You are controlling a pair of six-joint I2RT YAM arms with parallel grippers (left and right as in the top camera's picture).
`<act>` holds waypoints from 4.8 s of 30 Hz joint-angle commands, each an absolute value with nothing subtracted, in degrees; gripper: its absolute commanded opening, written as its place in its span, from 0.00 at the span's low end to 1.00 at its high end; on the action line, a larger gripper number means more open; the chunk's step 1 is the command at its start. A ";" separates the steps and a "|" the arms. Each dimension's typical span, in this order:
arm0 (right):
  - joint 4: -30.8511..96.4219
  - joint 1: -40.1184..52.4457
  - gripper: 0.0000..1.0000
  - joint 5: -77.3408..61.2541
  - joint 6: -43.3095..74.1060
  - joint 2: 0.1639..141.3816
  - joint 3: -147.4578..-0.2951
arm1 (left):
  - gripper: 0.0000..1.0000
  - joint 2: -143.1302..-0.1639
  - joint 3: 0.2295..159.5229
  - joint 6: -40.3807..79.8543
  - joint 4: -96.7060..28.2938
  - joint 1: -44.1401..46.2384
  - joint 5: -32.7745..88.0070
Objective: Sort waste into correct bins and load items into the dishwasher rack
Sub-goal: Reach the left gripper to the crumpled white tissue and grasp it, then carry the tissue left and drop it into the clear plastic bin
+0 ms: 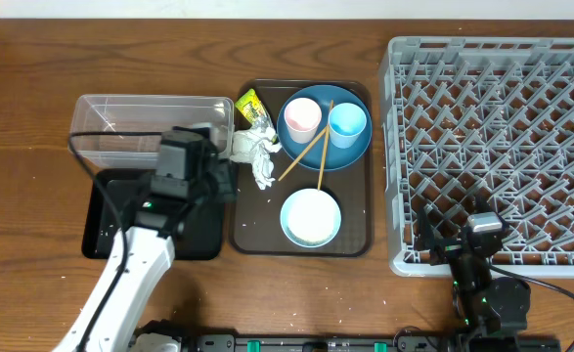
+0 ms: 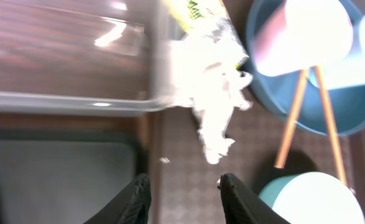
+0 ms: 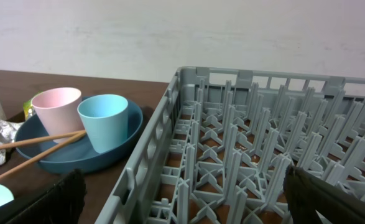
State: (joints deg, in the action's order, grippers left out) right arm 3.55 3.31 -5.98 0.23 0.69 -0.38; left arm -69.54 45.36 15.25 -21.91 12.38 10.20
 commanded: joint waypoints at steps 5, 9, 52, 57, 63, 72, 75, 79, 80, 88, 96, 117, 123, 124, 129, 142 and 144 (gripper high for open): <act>3.66 3.40 0.99 -6.44 0.60 0.38 -0.32 | 0.39 -75.96 46.41 15.79 -16.47 17.19 12.60; 3.66 3.40 0.99 -6.44 0.60 0.38 -0.30 | 0.39 -79.11 46.41 15.77 -13.52 18.09 9.56; 3.66 3.40 0.99 -6.44 0.60 0.38 -0.32 | 0.19 -96.42 46.41 15.73 0.99 18.74 9.63; 3.66 3.40 0.99 -6.44 0.60 0.38 -0.32 | 0.08 -95.11 46.41 15.73 0.40 18.74 9.67; 3.66 3.40 0.99 -6.44 0.60 0.38 -0.32 | 0.06 -88.66 46.41 15.75 -4.23 18.74 9.74; 3.68 3.40 0.99 -6.44 0.60 0.38 -0.32 | 0.06 -73.41 46.41 15.79 -20.93 18.74 9.85; 3.66 3.40 0.99 -6.44 0.60 0.38 -0.30 | 0.06 -69.82 46.41 15.79 -25.43 18.72 9.82; 3.68 3.40 0.99 -6.44 0.60 0.38 -0.32 | 0.06 -66.74 46.41 15.79 -29.61 18.72 9.82; 3.66 3.40 0.99 -6.44 0.60 0.38 -0.32 | 0.06 -66.32 46.41 15.79 -30.11 18.72 9.82; 3.66 3.40 0.99 -6.44 0.60 0.38 -0.32 | 0.07 -65.41 46.41 17.91 -28.69 18.68 9.82; 3.68 3.40 0.99 -6.44 0.60 0.38 -0.30 | 0.06 -65.47 46.44 17.91 -15.38 16.36 3.70; 3.66 3.40 0.99 -6.44 0.60 0.38 -0.30 | 0.06 -79.57 46.41 17.65 -0.95 0.93 -6.94; 3.68 3.40 0.99 -6.44 0.60 0.38 -0.32 | 0.07 -81.34 46.41 17.67 0.08 0.03 -6.96; 3.66 3.40 0.99 -6.44 0.60 0.38 -0.30 | 0.07 -81.34 46.41 17.67 0.12 0.01 -6.98; 3.66 3.40 0.99 -6.44 0.60 0.38 -0.30 | 0.08 -81.34 46.41 17.67 0.30 0.01 -7.01; 3.68 3.40 0.99 -6.44 0.60 0.38 -0.32 | 0.52 -80.90 46.41 17.08 0.30 0.01 -7.11; 3.68 3.40 0.99 -6.44 0.60 0.38 -0.32 | 0.52 -79.75 46.41 15.03 0.05 0.30 -6.66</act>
State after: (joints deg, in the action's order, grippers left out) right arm 3.55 3.31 -5.98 0.23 0.69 -0.38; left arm -81.28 45.58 17.65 0.19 0.38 -6.42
